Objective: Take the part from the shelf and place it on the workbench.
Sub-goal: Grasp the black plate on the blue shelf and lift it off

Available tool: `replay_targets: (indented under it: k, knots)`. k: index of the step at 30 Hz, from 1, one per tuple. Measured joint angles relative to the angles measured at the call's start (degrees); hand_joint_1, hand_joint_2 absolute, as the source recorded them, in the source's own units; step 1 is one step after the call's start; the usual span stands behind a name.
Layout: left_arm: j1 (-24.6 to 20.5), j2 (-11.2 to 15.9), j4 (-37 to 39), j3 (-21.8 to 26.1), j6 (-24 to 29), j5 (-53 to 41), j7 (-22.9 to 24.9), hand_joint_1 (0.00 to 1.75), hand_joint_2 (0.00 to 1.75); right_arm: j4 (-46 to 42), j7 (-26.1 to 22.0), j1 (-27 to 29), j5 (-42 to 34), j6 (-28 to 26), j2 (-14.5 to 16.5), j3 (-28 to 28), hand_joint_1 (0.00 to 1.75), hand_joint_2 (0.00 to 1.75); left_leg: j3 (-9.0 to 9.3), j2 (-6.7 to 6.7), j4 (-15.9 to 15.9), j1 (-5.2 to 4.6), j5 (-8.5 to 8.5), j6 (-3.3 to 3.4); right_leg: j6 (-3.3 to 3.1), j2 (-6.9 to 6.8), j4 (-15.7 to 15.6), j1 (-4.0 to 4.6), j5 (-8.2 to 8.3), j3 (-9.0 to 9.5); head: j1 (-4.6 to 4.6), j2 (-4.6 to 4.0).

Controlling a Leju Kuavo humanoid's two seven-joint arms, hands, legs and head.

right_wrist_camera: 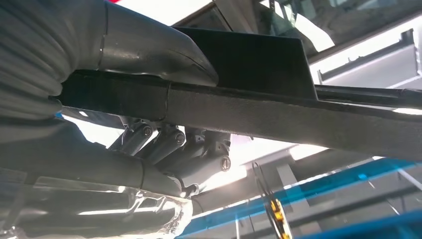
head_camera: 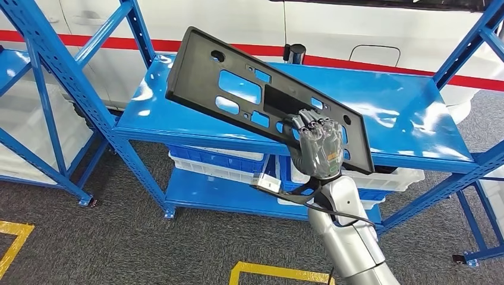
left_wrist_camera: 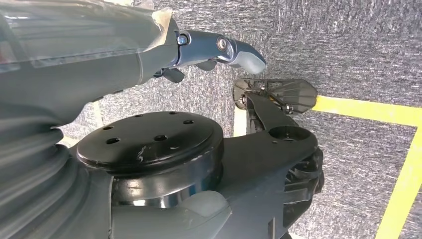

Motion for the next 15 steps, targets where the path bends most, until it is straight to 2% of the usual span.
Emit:
replay_targets:
  k: [4,6,7,8,10,11,12,13,14,15]
  knots:
    - [0.03,0.07,0.00,0.12,0.10,-0.02,-0.03,0.00,1.75,-5.21,-0.92,3.27,-0.54,0.00,-1.48,-0.10,1.75,1.75,-0.06,0.01,0.07,-0.44,-0.10,0.42,0.33,0.05,-0.27,-0.43,0.19,-0.05,-0.03,0.00]
    - [0.01,0.08,0.00,0.13,0.20,-0.04,-0.05,0.00,1.75,-8.09,-1.90,5.15,-0.74,-0.01,-2.07,-0.57,1.75,1.75,0.15,0.18,-0.46,-0.35,0.24,1.02,0.59,-0.02,-0.30,-0.55,0.14,-0.11,-0.02,0.00]
    - [0.01,0.07,0.00,0.14,0.22,-0.05,-0.08,0.00,1.75,-9.43,-2.34,5.96,-0.86,-0.01,-2.35,-0.86,1.75,1.75,0.30,0.34,-0.87,-0.19,0.50,1.40,0.51,-0.22,0.64,-0.56,-0.39,-0.61,0.03,0.00]
    - [0.00,0.06,0.00,0.14,0.24,-0.07,-0.11,0.00,1.75,-10.59,-2.63,6.62,-0.95,-0.01,-2.62,-1.11,1.75,1.75,0.44,0.55,-1.27,-0.04,0.73,1.71,0.26,-0.47,2.94,-0.54,-1.48,-1.81,0.14,0.00]
    - [0.03,0.02,0.00,0.14,0.26,-0.08,-0.17,0.00,1.75,-12.25,-2.87,7.71,-1.04,0.00,-3.13,-1.57,1.75,1.75,0.47,0.90,-1.56,0.04,0.90,2.00,-0.32,-0.88,10.82,-0.41,-4.54,-6.05,0.31,0.00]
    - [0.04,0.00,0.00,0.14,0.26,-0.08,-0.17,0.00,1.75,-12.81,-2.94,8.29,-1.06,0.00,-3.38,-1.80,1.75,1.75,0.44,1.00,-1.55,0.00,0.89,2.00,-0.39,-0.92,14.73,-0.28,-5.66,-8.24,0.35,0.00]
    - [0.05,-0.02,0.00,0.14,0.26,-0.08,-0.17,0.00,1.75,-13.28,-3.00,8.91,-1.06,0.00,-3.61,-2.00,1.75,1.75,0.45,1.04,-1.54,-0.04,0.87,1.99,-0.27,-0.92,16.93,-0.15,-5.96,-9.61,0.34,0.00]
    - [0.05,-0.02,0.00,0.15,0.26,-0.08,-0.17,0.00,1.75,-13.72,-3.09,9.46,-1.04,0.00,-3.82,-2.18,1.75,1.75,0.48,1.04,-1.51,-0.08,0.85,1.95,0.01,-0.94,16.84,-0.04,-5.29,-9.88,0.36,0.00]
    - [0.04,-0.02,0.00,0.15,0.26,-0.08,-0.17,0.00,1.75,-14.18,-3.27,9.90,-0.96,0.00,-3.99,-2.35,1.75,1.75,0.53,1.03,-1.46,-0.08,0.81,1.87,0.37,-1.01,14.34,-0.03,-3.71,-8.97,0.35,0.00]
    - [0.03,-0.03,0.00,0.16,0.26,-0.08,-0.17,0.00,1.75,-14.74,-3.55,10.31,-0.86,0.00,-4.08,-2.57,1.75,1.75,0.58,1.01,-1.38,-0.07,0.73,1.71,0.69,-1.20,10.10,-0.09,-1.65,-7.23,0.37,0.00]
